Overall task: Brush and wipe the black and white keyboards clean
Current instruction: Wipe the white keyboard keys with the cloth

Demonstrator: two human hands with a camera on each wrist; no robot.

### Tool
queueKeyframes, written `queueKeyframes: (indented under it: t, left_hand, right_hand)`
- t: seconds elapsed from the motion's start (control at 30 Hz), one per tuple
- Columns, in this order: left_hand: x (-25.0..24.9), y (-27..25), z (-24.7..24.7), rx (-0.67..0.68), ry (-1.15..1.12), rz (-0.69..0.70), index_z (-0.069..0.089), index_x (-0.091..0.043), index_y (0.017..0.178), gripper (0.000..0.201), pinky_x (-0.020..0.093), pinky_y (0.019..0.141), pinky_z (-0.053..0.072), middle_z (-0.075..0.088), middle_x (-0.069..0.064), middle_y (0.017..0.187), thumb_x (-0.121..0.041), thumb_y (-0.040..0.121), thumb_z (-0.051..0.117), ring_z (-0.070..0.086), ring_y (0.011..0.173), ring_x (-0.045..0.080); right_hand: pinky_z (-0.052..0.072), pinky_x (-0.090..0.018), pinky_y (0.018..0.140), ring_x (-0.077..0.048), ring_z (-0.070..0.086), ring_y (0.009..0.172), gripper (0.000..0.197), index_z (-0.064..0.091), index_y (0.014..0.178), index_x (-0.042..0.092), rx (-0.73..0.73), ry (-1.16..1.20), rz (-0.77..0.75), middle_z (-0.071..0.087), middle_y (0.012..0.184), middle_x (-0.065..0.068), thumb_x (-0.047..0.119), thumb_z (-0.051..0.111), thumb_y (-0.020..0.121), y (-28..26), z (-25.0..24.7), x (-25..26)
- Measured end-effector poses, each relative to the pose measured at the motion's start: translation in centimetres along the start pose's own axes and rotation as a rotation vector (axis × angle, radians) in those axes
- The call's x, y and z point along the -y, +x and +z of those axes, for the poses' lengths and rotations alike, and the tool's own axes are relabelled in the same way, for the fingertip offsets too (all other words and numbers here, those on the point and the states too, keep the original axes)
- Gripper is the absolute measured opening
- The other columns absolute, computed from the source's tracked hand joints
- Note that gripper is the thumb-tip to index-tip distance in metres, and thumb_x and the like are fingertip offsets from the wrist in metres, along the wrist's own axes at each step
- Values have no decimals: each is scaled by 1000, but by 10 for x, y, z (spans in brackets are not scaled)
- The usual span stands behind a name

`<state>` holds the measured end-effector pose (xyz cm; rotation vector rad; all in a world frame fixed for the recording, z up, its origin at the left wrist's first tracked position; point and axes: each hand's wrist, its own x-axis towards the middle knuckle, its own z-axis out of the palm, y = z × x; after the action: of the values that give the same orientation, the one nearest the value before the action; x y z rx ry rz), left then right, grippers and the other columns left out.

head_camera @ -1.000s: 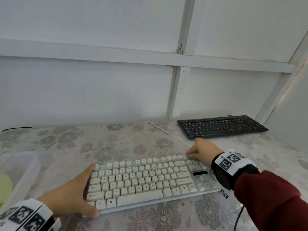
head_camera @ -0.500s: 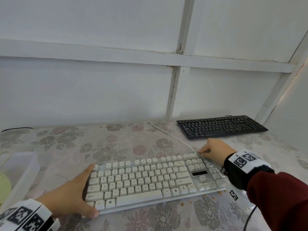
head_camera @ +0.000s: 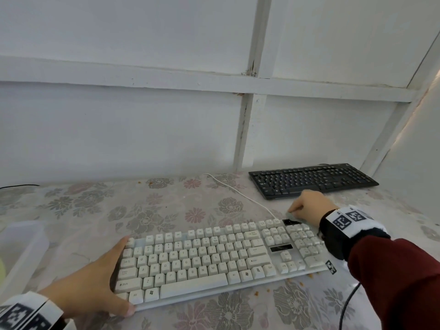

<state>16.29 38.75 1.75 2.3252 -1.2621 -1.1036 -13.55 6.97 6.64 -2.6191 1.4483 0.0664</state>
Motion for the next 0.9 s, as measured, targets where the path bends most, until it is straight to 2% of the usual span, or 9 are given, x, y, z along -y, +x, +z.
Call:
queueKeyframes:
  t: [0.1,0.2,0.43,0.63,0.7,0.8,0.83,0.9]
  left_hand:
    - [0,0,0,1,1,4,-16,-30,146,139,15,93,32,28,-15,139,-48,51,84,38,118,3]
    - [0,1,1,5,-20,5,-15,-29,146,136,15,92,32,29,-16,132,-43,55,85,39,117,3]
    - [3,2,0,2,-35,18,-15,-30,146,139,17,98,33,27,-17,134,-44,50,86,38,121,4]
    - [2,1,0,16,-12,12,-16,-29,145,143,15,94,33,27,-17,132,-46,48,88,39,118,4]
    - [1,1,0,21,-8,12,-16,-30,145,138,15,94,34,28,-17,132,-43,53,86,40,117,4]
    - [0,-1,-1,22,20,15,-17,-30,145,151,14,95,33,27,-15,141,-56,37,85,39,119,4]
    - [0,-1,-1,20,26,17,-17,-31,145,151,15,97,32,26,-15,144,-60,35,82,38,120,4]
    - [1,0,0,18,14,17,-18,-31,145,149,17,100,31,25,-15,146,-54,42,87,37,122,4]
  right_hand:
    - [41,-18,93,-13,63,103,21,73,106,19,49,35,-69,70,111,4,23,63,89,-1,13,16]
    - [43,-21,96,-14,63,103,22,73,107,17,66,64,-30,70,112,2,24,62,89,-2,18,9]
    - [46,-24,91,-18,62,103,18,74,102,16,42,26,139,69,112,-1,18,63,89,3,11,-28]
    - [49,-27,90,-20,63,101,18,74,101,20,5,-57,159,68,114,-1,23,60,90,4,9,-31]
    - [50,-27,84,-18,63,93,17,76,97,20,-28,-15,111,67,107,1,27,63,88,2,10,-25]
    - [46,-23,85,-2,54,76,17,75,99,20,11,111,-8,58,84,12,25,64,88,-2,17,-11]
    - [45,-22,85,-1,52,74,17,74,101,19,30,106,-26,54,78,15,25,64,88,-4,20,-10]
    - [46,-25,88,-10,61,85,19,74,101,16,23,38,14,62,82,11,26,63,89,-3,20,-11]
